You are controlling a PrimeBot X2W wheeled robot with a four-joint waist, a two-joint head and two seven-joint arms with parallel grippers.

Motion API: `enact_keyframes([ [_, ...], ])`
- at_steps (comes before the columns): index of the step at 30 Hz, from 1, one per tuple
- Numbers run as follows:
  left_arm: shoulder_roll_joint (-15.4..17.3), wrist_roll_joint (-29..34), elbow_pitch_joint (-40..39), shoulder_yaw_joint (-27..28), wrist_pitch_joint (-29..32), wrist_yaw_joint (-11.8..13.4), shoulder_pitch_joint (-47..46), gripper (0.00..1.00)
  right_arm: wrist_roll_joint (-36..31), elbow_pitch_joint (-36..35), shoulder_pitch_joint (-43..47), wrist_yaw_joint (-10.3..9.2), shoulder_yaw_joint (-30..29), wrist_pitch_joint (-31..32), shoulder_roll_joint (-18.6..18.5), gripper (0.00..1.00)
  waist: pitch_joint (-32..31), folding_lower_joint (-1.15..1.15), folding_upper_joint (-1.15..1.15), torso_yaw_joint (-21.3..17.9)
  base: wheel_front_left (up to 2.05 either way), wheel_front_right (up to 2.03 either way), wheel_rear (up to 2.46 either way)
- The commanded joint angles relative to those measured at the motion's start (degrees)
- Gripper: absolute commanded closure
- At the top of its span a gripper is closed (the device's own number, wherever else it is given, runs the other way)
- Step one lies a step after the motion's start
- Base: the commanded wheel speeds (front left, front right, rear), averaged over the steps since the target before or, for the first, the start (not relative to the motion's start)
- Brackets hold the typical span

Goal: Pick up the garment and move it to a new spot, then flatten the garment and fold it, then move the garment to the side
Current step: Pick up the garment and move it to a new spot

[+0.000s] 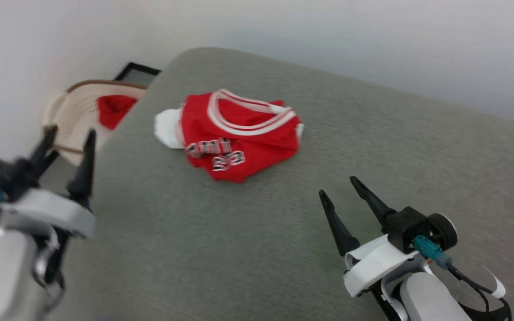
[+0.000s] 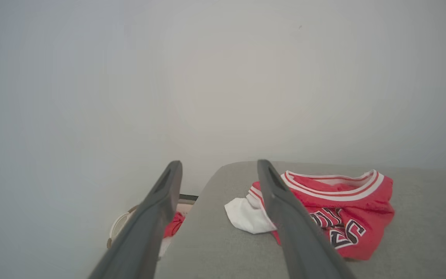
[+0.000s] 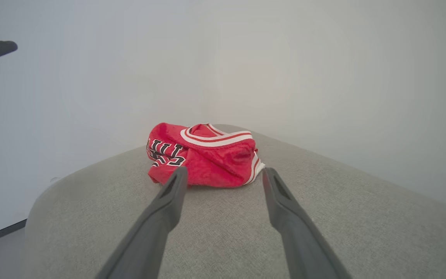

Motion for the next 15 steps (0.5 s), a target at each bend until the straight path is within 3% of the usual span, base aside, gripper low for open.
enact_keyframes([
  [1,1.8,-1.5,1.1,-1.6,0.4,0.0,-3.1,0.00,-0.2,-0.8,-0.6,0.00,0.6,-0.3,-0.1,0.00,8.4,0.00,0.00,-12.9,0.00,0.00,0.00],
  [9,12.0,-14.8,9.0,-12.6,6.7,0.1,-16.0,0.00,0.8,-4.7,-0.1,0.00,2.2,-0.3,0.0,0.00,11.3,0.00,0.00,-21.5,0.00,0.00,0.00],
  [15,16.9,-27.6,13.5,-20.2,16.4,0.1,-22.1,0.00,1.5,-6.9,0.1,0.00,2.6,-0.3,0.0,0.00,12.8,0.00,0.00,-25.5,0.00,0.00,0.00],
])
